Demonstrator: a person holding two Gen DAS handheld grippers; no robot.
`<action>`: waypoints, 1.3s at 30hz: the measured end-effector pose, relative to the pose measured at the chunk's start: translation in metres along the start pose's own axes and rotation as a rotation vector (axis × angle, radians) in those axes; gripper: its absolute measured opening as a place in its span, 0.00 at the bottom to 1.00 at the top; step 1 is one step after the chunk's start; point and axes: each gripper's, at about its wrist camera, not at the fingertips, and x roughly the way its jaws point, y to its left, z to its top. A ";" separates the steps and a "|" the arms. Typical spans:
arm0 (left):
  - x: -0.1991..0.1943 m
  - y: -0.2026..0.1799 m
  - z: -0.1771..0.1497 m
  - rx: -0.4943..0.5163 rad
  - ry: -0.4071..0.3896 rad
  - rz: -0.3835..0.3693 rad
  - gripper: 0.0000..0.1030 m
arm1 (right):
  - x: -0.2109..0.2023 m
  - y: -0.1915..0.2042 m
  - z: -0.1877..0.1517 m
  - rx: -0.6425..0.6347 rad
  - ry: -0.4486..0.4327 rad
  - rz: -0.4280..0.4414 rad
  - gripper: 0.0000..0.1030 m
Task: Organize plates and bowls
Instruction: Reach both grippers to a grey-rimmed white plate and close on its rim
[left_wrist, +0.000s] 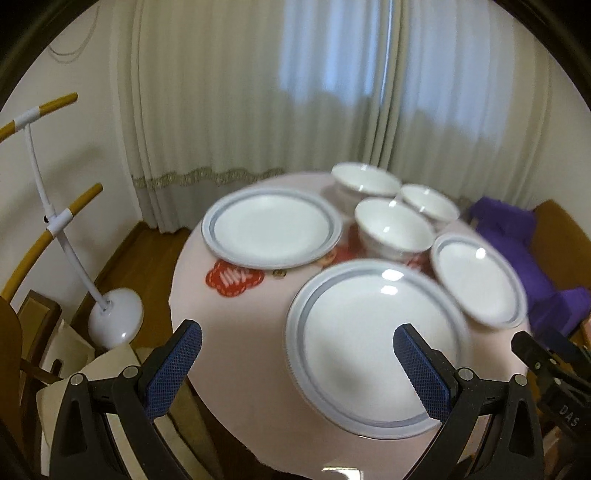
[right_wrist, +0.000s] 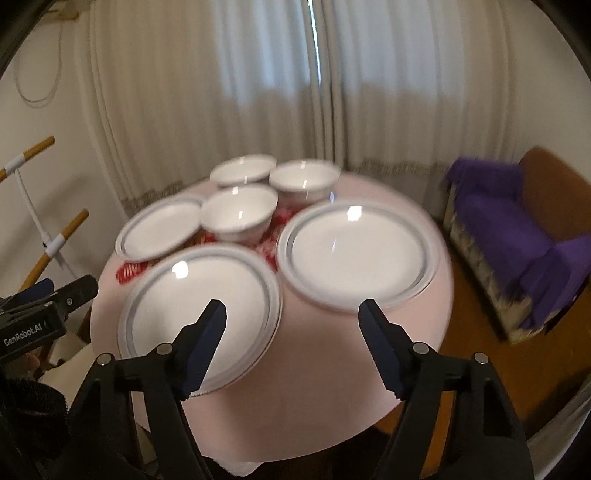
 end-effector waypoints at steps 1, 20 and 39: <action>0.010 0.001 0.002 -0.004 0.021 0.000 0.99 | 0.006 0.001 -0.002 0.003 0.018 0.004 0.68; 0.137 0.024 0.011 -0.049 0.220 -0.078 0.75 | 0.072 -0.002 -0.013 0.102 0.196 0.141 0.41; 0.144 0.012 0.008 -0.001 0.215 -0.140 0.29 | 0.080 0.001 -0.014 0.120 0.196 0.227 0.18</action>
